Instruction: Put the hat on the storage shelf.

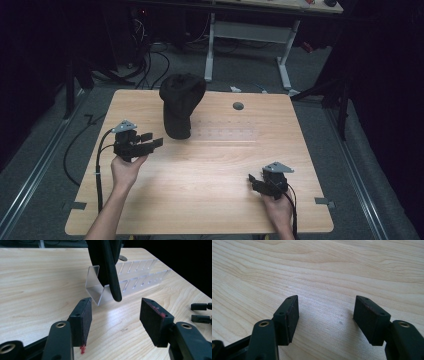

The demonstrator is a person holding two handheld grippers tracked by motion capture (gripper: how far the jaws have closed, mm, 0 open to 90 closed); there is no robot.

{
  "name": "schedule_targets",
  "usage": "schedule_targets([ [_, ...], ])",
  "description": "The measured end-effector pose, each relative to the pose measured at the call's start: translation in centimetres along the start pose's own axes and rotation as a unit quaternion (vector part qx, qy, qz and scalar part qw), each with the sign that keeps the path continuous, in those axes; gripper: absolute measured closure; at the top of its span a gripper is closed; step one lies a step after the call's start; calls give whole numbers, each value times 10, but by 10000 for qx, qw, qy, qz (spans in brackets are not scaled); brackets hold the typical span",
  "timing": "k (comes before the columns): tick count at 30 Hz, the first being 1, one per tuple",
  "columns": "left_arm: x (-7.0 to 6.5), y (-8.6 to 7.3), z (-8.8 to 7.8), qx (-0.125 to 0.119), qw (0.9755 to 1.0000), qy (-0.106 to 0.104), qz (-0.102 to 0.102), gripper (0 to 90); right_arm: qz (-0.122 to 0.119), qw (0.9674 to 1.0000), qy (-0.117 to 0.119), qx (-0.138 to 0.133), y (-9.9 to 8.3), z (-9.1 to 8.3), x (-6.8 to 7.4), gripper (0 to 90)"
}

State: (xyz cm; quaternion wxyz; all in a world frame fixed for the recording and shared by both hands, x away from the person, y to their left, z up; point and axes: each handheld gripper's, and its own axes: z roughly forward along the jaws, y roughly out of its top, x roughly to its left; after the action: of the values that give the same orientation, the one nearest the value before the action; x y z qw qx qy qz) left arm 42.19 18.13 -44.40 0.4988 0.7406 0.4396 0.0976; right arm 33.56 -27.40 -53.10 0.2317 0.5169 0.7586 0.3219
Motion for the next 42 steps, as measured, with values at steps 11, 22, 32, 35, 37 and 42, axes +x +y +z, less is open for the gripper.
schedule_targets([
  [11, -1, -17, -7, 89, 9999, 49, -29, 428, 1, 10000, -1, -1, 0, 0, 0, 373],
  [22, -2, -31, -11, 108, 9999, 7, -85, 420, 2, 10000, -2, 0, 0, 0, 0, 373],
  [32, -6, -42, -12, 138, 9999, 36, -64, 416, 2, 10000, -3, 0, 0, 0, 0, 373],
  [35, -7, -45, -12, 146, 9999, 48, -65, 414, 11, 10000, -4, 3, 0, 0, 0, 373],
  [37, -7, -47, -12, 163, 9998, 70, -58, 412, 0, 10000, -3, -1, 0, 0, 0, 373],
  [42, -8, -53, -10, 210, 9997, 120, -52, 408, 1, 10000, -4, -1, 0, 0, 0, 373],
])
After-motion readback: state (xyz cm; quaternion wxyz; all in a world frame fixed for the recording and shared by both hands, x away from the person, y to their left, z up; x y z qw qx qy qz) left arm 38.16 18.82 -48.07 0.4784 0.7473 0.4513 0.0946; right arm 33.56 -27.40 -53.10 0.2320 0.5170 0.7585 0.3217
